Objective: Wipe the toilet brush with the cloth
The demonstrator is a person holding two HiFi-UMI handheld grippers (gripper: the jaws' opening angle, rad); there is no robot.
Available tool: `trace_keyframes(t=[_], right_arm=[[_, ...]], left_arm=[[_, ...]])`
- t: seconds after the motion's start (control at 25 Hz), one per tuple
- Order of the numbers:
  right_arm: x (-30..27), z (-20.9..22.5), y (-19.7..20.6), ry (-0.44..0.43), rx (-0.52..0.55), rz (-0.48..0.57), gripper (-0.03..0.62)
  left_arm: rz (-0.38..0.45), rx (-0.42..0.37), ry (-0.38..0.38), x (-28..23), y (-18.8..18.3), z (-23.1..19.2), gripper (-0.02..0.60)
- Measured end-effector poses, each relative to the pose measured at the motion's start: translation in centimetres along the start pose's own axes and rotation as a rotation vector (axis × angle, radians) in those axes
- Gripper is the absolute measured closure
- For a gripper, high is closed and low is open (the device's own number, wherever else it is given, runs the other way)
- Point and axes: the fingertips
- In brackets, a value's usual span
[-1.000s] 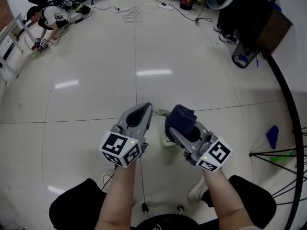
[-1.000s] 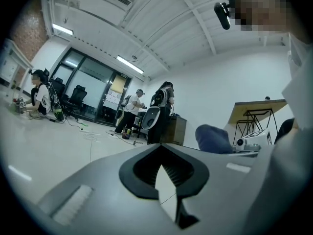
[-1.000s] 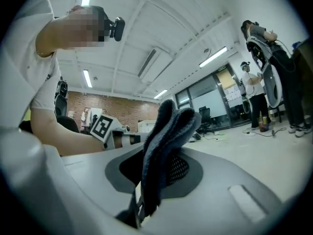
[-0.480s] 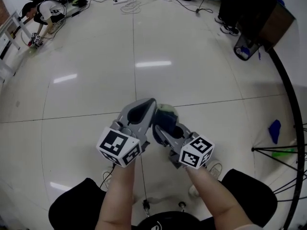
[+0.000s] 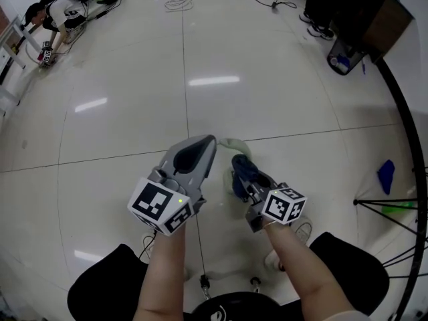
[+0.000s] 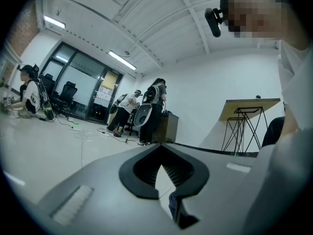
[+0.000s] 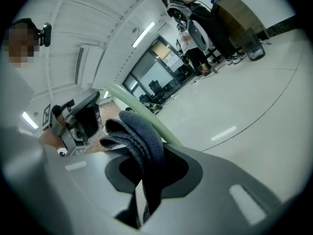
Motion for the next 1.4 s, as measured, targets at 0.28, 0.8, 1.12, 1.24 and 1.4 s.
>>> trace_keyframes(t=[0.28, 0.8, 1.12, 1.24, 1.4], right_arm=[[-0.2, 4.2, 3.8, 0.018, -0.096, -0.076, 0.528], [0.4, 5.5, 8.4, -0.072, -0.117, -0.237, 0.528], [9.7, 4.7, -0.6, -0.045, 0.406, -0.316, 0.528], [13.5, 4.6, -8.4, 0.039, 0.573, -0.278, 0.528], [18.8, 0.9, -15.7, 0.128, 0.650, -0.140, 0.528]], left_arm=[[0.000, 0.016, 0.011, -0.7, 0.6, 0.6, 0.575], [-0.051, 0.027, -0.013, -0.4, 2.8, 0.0, 0.575], [0.038, 0.166, -0.178, 4.8, -1.0, -0.9, 0.575], [0.092, 0.158, -0.216, 4.6, -4.2, -0.5, 0.575], [0.084, 0.119, -0.218, 4.8, -7.6, 3.1, 0.575]])
Point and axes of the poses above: the fingertips, and each gripper's own axes: x backward along the fingers, z to its right, y out of its underside, and after that the axes turned 6 degrees about -z, right-handed
